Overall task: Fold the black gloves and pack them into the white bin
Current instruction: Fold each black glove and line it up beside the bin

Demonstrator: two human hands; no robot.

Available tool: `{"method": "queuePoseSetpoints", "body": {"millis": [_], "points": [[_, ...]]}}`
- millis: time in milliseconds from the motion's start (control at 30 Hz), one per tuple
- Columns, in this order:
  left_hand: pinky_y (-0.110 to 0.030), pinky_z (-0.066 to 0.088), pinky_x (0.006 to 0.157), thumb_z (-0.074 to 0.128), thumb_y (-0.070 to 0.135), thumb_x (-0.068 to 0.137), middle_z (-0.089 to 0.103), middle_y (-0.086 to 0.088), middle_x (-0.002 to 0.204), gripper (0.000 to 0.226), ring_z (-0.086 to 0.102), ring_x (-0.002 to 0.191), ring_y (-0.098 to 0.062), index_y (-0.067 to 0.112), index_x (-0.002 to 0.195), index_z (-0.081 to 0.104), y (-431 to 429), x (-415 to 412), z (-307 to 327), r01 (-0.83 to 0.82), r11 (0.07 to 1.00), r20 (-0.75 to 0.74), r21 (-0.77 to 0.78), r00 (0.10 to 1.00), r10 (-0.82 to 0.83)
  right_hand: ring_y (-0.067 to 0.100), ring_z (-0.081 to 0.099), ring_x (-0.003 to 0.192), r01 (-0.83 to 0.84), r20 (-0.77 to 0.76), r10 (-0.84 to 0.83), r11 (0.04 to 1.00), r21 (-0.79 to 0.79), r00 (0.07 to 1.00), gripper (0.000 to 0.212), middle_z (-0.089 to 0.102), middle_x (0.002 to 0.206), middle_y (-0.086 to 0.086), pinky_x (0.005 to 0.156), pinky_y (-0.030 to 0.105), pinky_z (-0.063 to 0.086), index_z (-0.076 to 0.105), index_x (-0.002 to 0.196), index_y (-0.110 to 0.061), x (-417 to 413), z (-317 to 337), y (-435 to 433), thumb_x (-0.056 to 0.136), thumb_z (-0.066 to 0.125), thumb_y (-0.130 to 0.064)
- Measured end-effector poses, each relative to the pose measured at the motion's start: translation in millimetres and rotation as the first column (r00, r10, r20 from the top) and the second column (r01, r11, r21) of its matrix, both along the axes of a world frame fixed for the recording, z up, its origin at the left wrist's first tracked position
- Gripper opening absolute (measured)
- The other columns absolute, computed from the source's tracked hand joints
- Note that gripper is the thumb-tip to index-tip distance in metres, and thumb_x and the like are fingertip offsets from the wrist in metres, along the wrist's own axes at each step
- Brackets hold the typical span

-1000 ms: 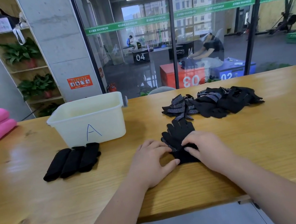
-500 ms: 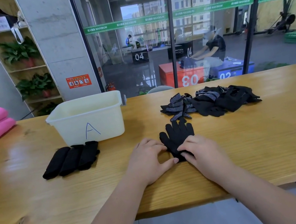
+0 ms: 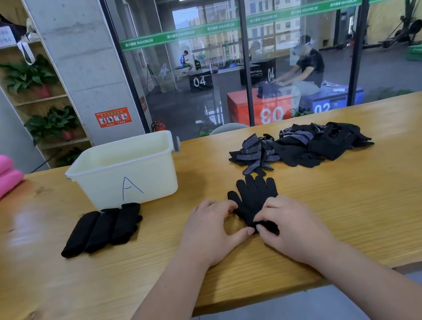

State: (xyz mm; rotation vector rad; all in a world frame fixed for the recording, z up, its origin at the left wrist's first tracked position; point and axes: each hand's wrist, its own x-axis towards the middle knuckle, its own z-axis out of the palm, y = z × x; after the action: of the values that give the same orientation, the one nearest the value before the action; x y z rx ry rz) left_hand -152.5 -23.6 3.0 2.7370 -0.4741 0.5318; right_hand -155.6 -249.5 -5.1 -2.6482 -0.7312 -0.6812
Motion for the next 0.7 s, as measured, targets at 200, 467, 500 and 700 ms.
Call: {"method": "queuePoseSetpoints", "body": {"millis": [200,467,500,700], "points": [[-0.038,0.041,0.111,0.037,0.084,0.094,0.055,0.022,0.13,0.068,0.04,0.128,-0.006,0.043,0.143,0.061,2,5,-2,0.05,0.997,-0.068,0.053,0.997,-0.046,0.005,0.053,0.112,0.027,-0.024,-0.024,0.987,0.156,0.999,0.033,0.062,0.117,-0.017,0.093,0.029,0.051,0.077,0.114,-0.028,4,3,-2,0.106,0.048,-0.041],[-0.035,0.034,0.116,0.042,0.09,0.088,0.047,0.022,0.137,0.069,0.033,0.135,-0.006,0.048,0.137,0.066,3,10,-7,0.04,0.998,-0.056,0.045,0.998,-0.037,0.019,0.025,0.157,0.187,-0.349,-0.218,0.975,-0.121,0.911,0.06,0.032,0.169,-0.004,0.127,0.046,0.026,0.042,0.158,-0.033,47,20,3,0.108,0.025,-0.061],[-0.035,0.035,0.116,0.042,0.09,0.087,0.047,0.022,0.138,0.069,0.033,0.136,-0.006,0.048,0.137,0.066,3,11,-7,0.04,0.998,-0.056,0.044,0.998,-0.038,0.02,0.019,0.16,0.15,-0.37,-0.195,0.978,-0.147,0.908,0.062,0.026,0.172,-0.004,0.128,0.046,0.023,0.037,0.161,-0.032,52,24,7,0.108,0.027,-0.062],[-0.036,0.034,0.116,0.04,0.086,0.092,0.048,0.021,0.136,0.065,0.032,0.136,-0.005,0.048,0.137,0.067,3,12,-9,0.043,0.999,-0.06,0.005,0.997,-0.042,0.026,0.01,0.161,0.134,-0.409,-0.256,0.943,-0.304,0.876,0.062,0.017,0.175,0.0,0.129,0.048,0.015,0.028,0.165,-0.032,83,29,26,0.109,0.026,-0.06]]}}
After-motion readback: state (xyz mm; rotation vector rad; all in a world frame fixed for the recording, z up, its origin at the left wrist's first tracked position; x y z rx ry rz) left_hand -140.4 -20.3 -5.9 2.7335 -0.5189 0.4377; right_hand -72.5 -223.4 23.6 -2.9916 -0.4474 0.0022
